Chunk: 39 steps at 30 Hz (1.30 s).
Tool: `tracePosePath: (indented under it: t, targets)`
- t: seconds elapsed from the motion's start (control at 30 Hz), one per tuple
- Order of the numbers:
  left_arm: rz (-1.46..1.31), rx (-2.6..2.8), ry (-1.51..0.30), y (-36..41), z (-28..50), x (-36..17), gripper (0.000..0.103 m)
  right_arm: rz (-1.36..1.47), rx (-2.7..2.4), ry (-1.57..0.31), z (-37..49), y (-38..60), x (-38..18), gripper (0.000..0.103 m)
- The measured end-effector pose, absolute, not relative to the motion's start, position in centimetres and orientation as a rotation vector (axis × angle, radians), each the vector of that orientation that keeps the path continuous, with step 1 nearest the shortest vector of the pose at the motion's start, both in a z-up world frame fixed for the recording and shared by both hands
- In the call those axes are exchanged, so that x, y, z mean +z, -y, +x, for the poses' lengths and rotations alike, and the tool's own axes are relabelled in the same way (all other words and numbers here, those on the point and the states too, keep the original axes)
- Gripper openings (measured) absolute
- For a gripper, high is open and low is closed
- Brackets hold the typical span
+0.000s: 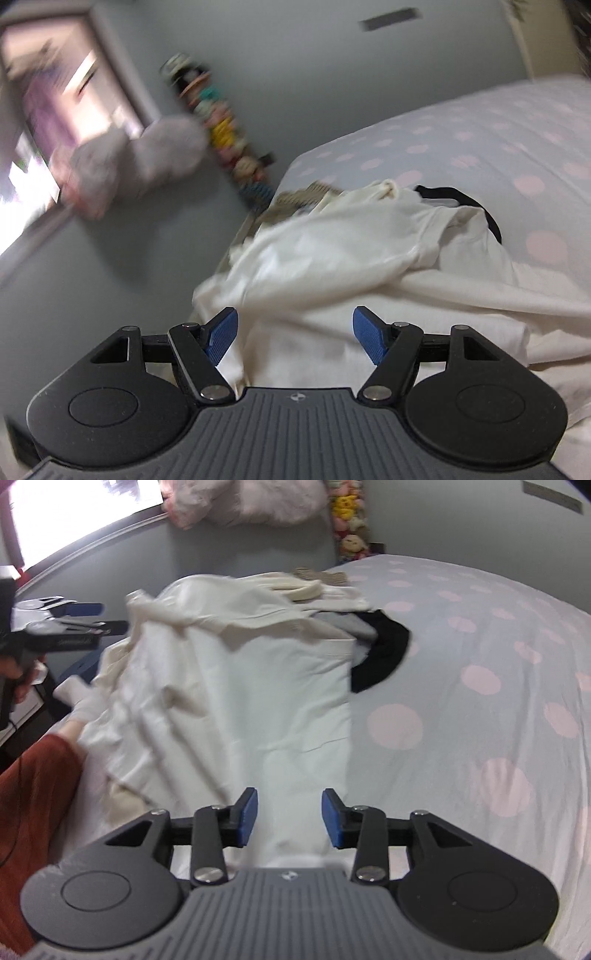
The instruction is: Fold clothes
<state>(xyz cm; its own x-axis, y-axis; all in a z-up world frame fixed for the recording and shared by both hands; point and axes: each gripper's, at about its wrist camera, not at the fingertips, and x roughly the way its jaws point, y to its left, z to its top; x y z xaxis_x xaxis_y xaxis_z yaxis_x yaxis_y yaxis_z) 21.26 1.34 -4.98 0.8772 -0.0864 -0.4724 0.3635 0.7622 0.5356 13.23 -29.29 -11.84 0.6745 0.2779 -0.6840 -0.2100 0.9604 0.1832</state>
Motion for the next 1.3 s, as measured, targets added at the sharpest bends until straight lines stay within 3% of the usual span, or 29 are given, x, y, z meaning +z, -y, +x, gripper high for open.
tracePosePath:
  t: [0.13,0.27,0.47,0.63,0.67,0.73,0.77,0.83,0.9,1.3]
  targets:
    - [0.842,-0.314,-0.418,1.3,23.0,-6.8,0.068,0.178,0.229,-0.818,15.8,31.4,-13.6,0.046]
    - [1.020,-0.341,-0.432,2.9,24.4,-9.3,0.068,0.241,0.231,-0.852,18.0,32.3,-15.2,0.055]
    - [1.114,-0.339,-0.453,3.6,26.2,-11.0,0.068,0.303,0.260,-0.878,21.9,32.1,-17.2,0.063]
    - [1.136,-0.359,-0.495,3.3,26.7,-11.1,0.046,0.350,0.250,-0.898,25.0,32.1,-19.7,0.063]
    - [1.137,-0.362,-0.503,3.3,26.6,-11.1,0.042,0.353,0.254,-0.892,25.3,32.0,-19.8,0.061]
    - [1.138,-0.347,-0.510,3.4,26.7,-10.7,0.024,0.351,0.271,-0.882,25.6,31.6,-19.7,0.036]
    - [1.136,-0.334,-0.513,3.5,26.7,-10.4,0.020,0.364,0.284,-0.881,25.8,31.6,-19.7,0.009]
    - [1.098,-0.308,-0.523,3.4,26.8,-9.2,0.006,0.396,0.288,-0.881,25.7,31.7,-19.6,0.008]
    - [1.041,-0.281,-0.536,3.2,26.8,-7.4,0.004,0.398,0.269,-0.848,25.2,32.1,-18.8,0.007]
    - [0.719,-0.176,-0.402,1.3,19.9,8.9,0.002,0.247,0.038,-0.459,17.2,38.1,-4.2,0.006]
